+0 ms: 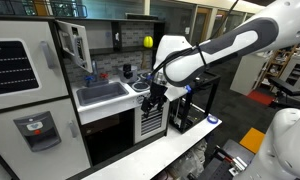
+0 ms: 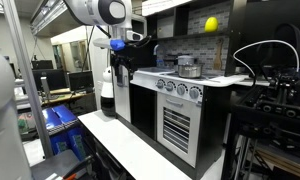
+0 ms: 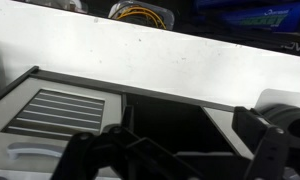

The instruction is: Close the microwave door

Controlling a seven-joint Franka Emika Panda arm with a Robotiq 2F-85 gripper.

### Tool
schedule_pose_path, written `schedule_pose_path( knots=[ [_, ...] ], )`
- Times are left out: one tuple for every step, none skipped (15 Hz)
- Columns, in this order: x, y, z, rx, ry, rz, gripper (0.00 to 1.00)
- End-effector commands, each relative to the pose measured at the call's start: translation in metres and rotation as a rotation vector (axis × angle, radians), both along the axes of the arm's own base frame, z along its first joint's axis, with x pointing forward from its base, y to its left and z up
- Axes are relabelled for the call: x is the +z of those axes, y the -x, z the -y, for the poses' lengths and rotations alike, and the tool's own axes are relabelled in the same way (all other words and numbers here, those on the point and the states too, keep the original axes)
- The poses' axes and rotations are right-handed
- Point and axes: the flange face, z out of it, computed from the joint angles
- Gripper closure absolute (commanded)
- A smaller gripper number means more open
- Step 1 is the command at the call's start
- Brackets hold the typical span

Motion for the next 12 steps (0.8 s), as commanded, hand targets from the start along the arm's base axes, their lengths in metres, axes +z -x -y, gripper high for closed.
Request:
schedule_pose_path(
  knots=[
    [0.000, 0.000, 0.000, 0.000, 0.000, -0.001, 0.00],
    [0.000, 0.000, 0.000, 0.000, 0.000, -0.001, 0.00],
    [0.004, -0.002, 0.000, -0.002, 0.004, 0.010, 0.00],
    [0.008, -0.005, 0.000, 0.007, 0.013, 0.019, 0.00],
    [0.014, -0.012, 0.001, 0.017, 0.021, 0.031, 0.00],
    [0.024, -0.022, 0.000, 0.047, 0.043, 0.064, 0.00],
    [0.035, -0.030, -0.001, 0.065, 0.059, 0.084, 0.00],
    [0.048, -0.040, -0.004, 0.089, 0.084, 0.114, 0.00],
    [0.064, -0.049, -0.008, 0.108, 0.103, 0.141, 0.00],
    [0.077, -0.057, -0.012, 0.125, 0.109, 0.164, 0.00],
    [0.090, -0.066, -0.017, 0.141, 0.117, 0.181, 0.00],
    [0.102, -0.074, -0.022, 0.159, 0.117, 0.191, 0.00]
  ],
)
